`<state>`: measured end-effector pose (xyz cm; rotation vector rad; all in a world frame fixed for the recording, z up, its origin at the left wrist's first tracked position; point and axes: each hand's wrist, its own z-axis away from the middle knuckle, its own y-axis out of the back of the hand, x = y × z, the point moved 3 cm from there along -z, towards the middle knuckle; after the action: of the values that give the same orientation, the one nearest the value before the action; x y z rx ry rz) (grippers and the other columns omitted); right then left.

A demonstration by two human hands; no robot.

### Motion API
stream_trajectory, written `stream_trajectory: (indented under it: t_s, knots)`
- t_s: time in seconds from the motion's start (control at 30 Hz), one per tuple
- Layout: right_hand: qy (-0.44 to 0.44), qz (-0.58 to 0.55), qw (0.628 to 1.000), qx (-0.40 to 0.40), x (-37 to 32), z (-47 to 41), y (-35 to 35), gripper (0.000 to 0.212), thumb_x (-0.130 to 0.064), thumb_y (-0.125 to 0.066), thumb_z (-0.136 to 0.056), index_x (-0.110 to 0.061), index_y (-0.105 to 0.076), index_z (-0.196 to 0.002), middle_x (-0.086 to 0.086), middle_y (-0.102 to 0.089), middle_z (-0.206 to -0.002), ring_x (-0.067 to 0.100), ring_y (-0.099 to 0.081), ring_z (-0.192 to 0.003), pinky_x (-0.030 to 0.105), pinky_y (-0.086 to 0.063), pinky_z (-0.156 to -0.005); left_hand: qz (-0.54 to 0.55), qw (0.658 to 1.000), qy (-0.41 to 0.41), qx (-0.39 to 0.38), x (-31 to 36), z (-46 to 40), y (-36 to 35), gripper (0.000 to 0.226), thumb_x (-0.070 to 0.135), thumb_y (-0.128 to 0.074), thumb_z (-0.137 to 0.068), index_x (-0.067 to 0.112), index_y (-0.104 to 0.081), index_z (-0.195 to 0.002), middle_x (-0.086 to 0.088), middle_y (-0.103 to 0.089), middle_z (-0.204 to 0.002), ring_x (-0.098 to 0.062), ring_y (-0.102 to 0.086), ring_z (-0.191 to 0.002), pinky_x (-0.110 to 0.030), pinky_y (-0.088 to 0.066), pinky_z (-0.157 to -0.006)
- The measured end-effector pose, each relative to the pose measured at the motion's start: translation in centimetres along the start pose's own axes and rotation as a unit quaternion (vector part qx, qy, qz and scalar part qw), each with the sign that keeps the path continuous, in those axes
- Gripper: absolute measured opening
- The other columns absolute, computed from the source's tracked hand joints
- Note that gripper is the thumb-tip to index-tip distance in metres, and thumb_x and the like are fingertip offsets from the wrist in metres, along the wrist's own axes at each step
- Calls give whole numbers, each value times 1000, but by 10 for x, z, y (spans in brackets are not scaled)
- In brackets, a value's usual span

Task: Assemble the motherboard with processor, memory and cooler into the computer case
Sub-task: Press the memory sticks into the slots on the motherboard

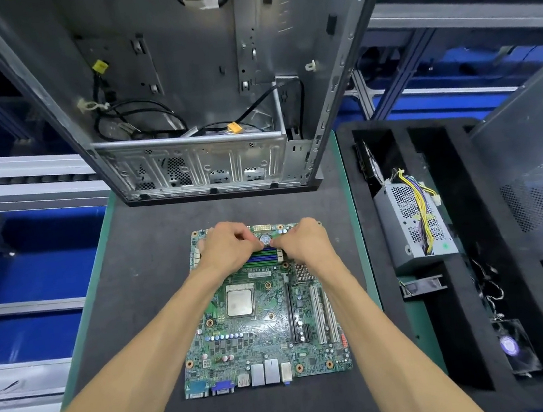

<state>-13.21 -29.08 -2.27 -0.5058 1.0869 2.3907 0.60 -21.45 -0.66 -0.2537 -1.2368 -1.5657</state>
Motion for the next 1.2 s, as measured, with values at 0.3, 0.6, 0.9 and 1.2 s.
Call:
stream_trajectory:
  t_s: [0.3, 0.6, 0.9, 1.2]
  knots:
    - [18, -26, 999, 23, 2, 11, 1, 56, -29, -81, -83, -15, -39, -49, -7, -35, -36, 13, -32, -37, 24, -28, -41, 13, 1000, -21, 12, 0, 4, 2, 19, 23, -80, -81, 27, -73, -63, 12, -70, -69, -14, -64, -79, -45, -49, -95]
    - [116, 0, 989, 93, 12, 34, 0, 37, -41, -70, -90, -14, -61, -67, 2, -67, -67, 26, -65, -71, 35, -54, -73, -106, 981, -140, 81, -8, 18, 6, 5, 34, -67, -90, 37, -71, -89, 7, -63, -95, -19, -50, -101, -38, -35, -97]
    - [133, 75, 973, 175, 47, 63, 21, 36, -44, -56, -98, -19, -58, -123, 1, -65, -110, 22, -62, -101, 35, -50, -77, -81, 964, -50, 248, -61, 60, 39, 32, 31, -67, -89, 18, -58, -117, -6, -52, -116, -25, -45, -114, -40, -34, -98]
    - [90, 119, 976, 155, 69, 78, 10, 49, -44, -55, -100, -2, -53, -125, 15, -65, -119, 33, -61, -111, 41, -51, -90, -72, 992, 38, 98, -79, 59, 25, 53, 38, -62, -93, 0, -51, -129, -17, -54, -125, -26, -46, -117, -38, -43, -87]
